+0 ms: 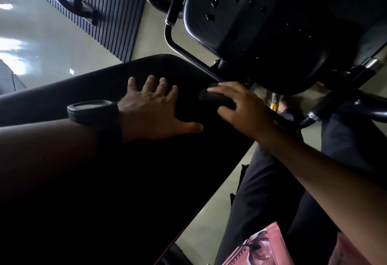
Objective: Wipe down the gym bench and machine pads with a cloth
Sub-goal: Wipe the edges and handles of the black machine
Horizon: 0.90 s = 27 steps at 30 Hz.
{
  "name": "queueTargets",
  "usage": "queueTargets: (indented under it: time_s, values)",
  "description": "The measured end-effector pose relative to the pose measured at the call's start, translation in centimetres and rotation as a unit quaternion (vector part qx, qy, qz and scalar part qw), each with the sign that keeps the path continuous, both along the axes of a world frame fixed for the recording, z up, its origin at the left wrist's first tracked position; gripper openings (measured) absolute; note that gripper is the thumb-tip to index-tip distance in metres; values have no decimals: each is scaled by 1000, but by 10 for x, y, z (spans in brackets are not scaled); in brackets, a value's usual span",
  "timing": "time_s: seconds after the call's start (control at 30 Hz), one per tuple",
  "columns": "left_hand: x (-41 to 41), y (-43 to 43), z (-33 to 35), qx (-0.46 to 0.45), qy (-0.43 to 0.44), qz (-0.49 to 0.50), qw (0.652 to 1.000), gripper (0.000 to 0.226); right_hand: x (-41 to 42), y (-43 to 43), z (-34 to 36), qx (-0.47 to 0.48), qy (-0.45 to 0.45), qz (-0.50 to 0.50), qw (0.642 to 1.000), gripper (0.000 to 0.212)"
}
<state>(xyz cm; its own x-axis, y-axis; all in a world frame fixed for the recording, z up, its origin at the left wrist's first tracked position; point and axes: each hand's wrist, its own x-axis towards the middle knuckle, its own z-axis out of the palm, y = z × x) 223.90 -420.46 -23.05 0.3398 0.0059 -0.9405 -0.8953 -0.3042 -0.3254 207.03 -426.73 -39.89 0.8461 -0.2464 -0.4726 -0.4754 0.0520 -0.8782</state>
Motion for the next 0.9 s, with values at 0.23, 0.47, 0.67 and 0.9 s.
queueTargets:
  time_s: [0.23, 0.47, 0.67, 0.9]
  values:
    - [-2, -2, 2, 2, -2, 1, 1000, 137, -17, -5, -37, -29, 168, 7, 985, 55]
    - [0, 0, -1, -1, 4, 2, 1000, 144, -6, 7, 13, -21, 4, -29, 999, 54]
    - [1, 3, -1, -12, 2, -2, 1000, 143, -5, -15, -54, -14, 163, 30, 986, 51]
    - [-1, 3, -3, -17, -10, -2, 1000, 143, 3, 5, 14, -27, 19, 15, 999, 59]
